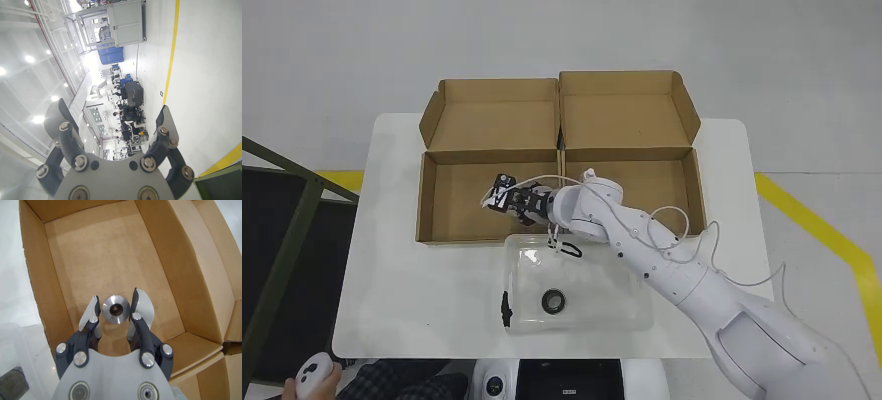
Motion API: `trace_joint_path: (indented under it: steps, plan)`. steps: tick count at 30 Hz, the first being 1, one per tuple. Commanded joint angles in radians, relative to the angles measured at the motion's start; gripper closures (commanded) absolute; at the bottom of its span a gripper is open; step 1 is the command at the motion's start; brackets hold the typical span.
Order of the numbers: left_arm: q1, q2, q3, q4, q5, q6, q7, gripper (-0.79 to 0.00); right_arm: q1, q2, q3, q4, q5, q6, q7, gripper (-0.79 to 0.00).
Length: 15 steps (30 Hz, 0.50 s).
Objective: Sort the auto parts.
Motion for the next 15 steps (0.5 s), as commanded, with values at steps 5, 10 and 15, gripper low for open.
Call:
trace_joint_path:
  steps: [5,10,15]
  plan:
    - [0.0,0.0,0.0,0.0,0.0,0.0,0.0,-0.785,-0.013,0.0,0.02,-0.028,-0.013,-0.009,-0.011,-0.317]
    - [0.0,0.0,0.0,0.0,0.0,0.0,0.0,-0.785,-0.037,0.013,0.064,-0.115,-0.021,-0.019,-0.017,-0.311]
    - [0.0,0.0,0.0,0.0,0.0,0.0,0.0,-0.785,-0.089,0.034,0.111,-0.248,-0.029,-0.061,0.005,-0.302]
